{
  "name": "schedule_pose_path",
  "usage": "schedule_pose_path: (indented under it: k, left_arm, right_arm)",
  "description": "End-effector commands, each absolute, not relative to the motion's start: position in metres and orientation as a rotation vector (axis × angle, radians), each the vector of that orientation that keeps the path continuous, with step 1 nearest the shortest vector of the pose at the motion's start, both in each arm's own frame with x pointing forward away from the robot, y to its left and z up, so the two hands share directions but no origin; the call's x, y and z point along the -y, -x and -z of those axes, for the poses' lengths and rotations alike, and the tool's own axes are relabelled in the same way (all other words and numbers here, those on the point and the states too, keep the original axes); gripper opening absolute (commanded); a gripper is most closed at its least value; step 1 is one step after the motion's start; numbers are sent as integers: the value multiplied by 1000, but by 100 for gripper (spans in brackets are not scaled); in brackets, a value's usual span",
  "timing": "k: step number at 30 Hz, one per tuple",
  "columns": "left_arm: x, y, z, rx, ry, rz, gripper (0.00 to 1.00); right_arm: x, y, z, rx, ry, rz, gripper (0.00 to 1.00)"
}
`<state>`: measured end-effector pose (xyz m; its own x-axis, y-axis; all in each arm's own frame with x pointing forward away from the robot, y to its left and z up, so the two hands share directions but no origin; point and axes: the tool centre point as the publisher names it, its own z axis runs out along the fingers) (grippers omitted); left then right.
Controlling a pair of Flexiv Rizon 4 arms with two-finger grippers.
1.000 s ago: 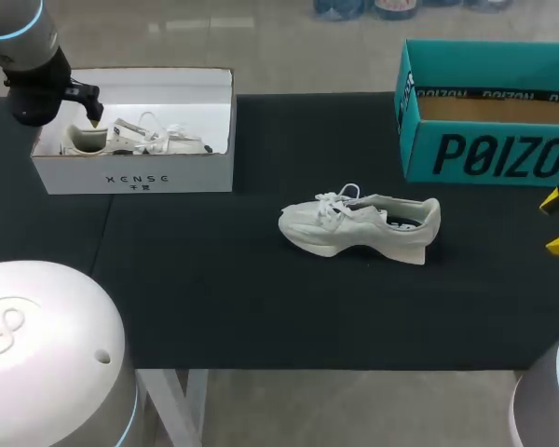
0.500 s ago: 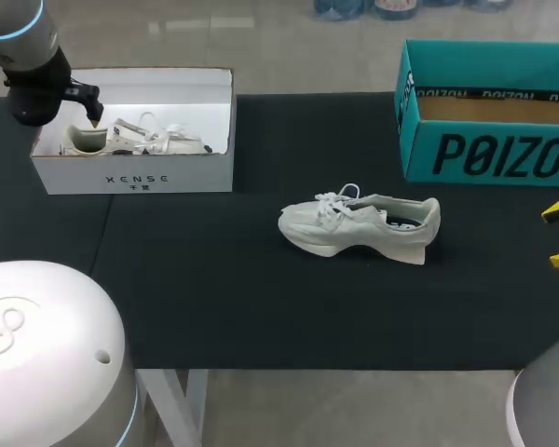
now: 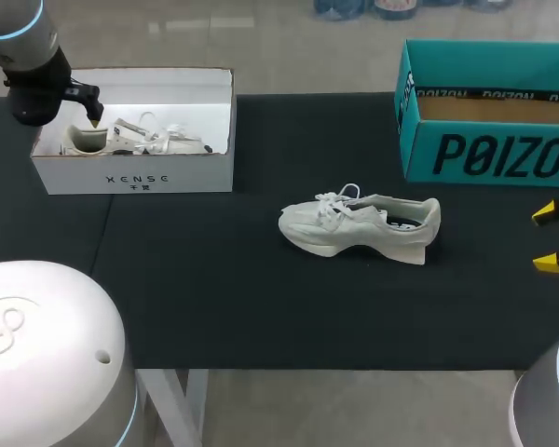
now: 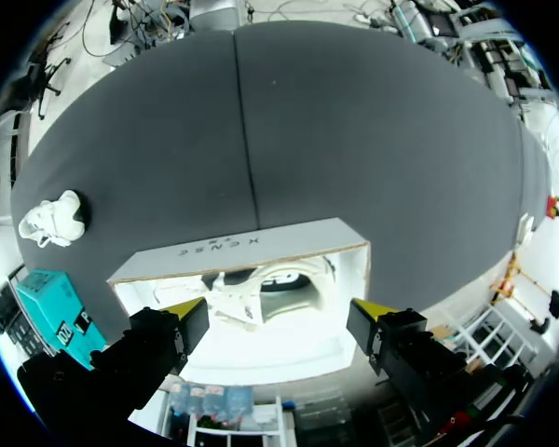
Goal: Take the shoe out of the shoebox, open the shoe tongue, remove and reinsert the insole, then place the shoe into the shoebox
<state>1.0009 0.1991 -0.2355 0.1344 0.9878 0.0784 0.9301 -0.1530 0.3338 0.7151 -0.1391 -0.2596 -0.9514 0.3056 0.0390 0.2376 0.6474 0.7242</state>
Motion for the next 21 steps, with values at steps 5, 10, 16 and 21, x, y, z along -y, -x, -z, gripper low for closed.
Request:
schedule_pose_path:
  k: [5,10,16,21]
  left_arm:
    - [-199,-1001,236,-1895,-2202,-416,100]
    - [-199,-1001,236,-1895,-2202,-416,100]
    - [-199,-1001,236,-1895,-2202,-416,100]
    - [-199,-1001,236,-1895,-2202,-416,100]
  right_arm:
    - [137,-710,262,-2728,-445,-1213,100]
    - [141,-704,274,-2602,-424,-1242,100]
    - [133,-699,295,-2531,-379,-1262,100]
    - [128,-704,311,-2518,-353,-1316,100]
